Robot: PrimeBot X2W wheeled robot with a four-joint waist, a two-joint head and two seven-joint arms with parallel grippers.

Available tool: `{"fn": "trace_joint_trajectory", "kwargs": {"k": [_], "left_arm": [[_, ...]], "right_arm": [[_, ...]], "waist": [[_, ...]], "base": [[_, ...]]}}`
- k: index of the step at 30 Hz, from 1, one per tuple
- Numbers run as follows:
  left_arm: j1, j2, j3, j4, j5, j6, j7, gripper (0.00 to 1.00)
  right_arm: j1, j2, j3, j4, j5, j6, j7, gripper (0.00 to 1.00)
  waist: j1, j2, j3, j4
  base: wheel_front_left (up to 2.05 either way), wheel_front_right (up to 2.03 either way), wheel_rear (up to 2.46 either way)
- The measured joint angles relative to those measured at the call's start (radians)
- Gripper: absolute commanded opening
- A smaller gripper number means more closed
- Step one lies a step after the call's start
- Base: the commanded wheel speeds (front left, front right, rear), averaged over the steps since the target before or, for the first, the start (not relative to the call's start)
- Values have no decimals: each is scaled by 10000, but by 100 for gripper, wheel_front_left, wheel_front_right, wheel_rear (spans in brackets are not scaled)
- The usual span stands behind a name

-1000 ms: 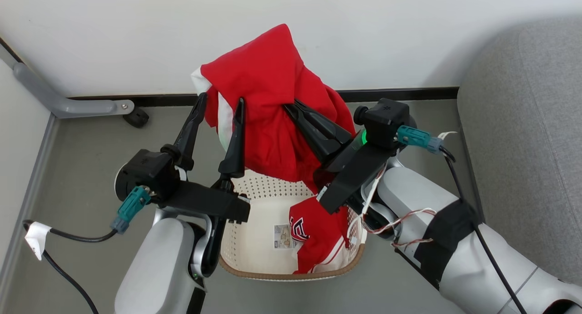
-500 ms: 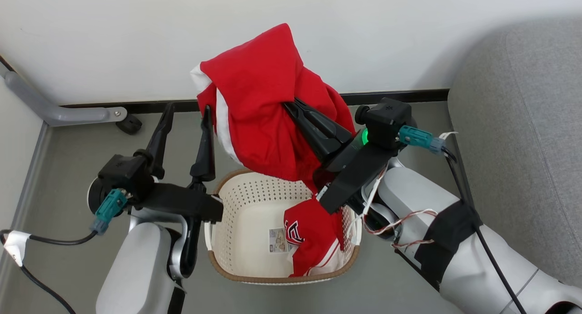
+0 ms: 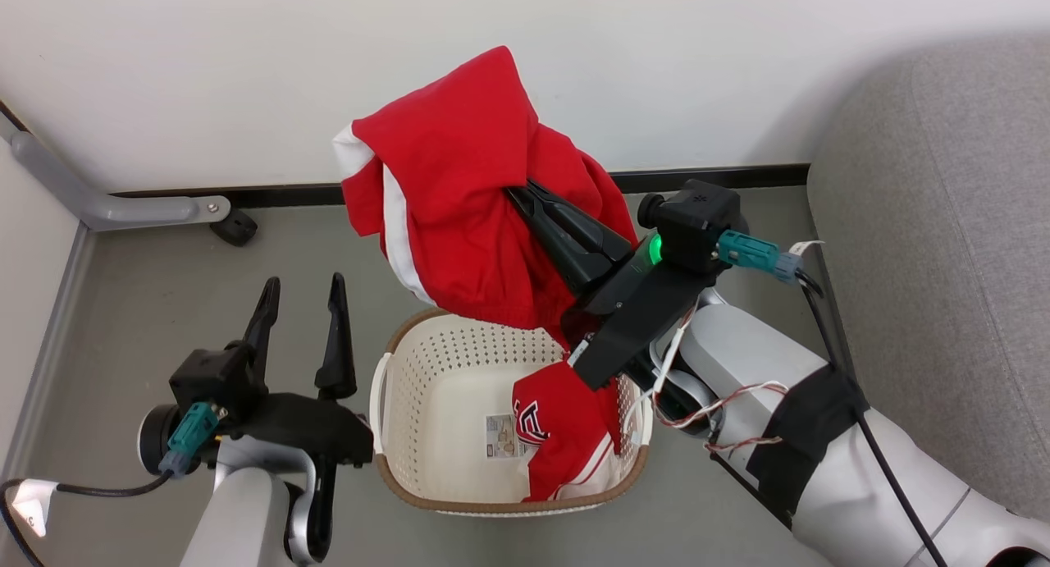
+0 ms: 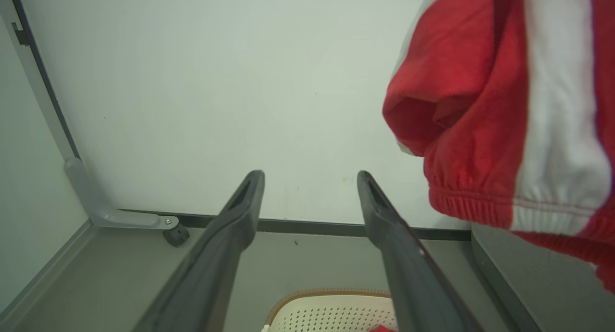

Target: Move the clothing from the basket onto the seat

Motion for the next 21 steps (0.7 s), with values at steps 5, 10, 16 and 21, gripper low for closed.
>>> {"fn": "trace_joint_trajectory", "kwargs": {"k": [5,10,16,21], "left_arm": [[467,36,102,245,63,0,0,100],[749,48,228,307,155,12,2,100],[1159,88,575,314,184,146,2,100],[1471,102,725,316,259,173,2,100]], "right_arm": [[1,0,-13,-21,-2,0,0,0],[24,0,-33,-35,-4,0,2,0],[155,0,-35,-119,-2,0,0,0],[237,0,-63,-128,-2,0,0,0]], "waist": [[0,2,-36,11],[0,1,-85,26],[-1,1,-168,29],[-1,1,-242,24]], "base": [[0,0,0],[0,0,0],[0,0,0],[0,0,0]]}}
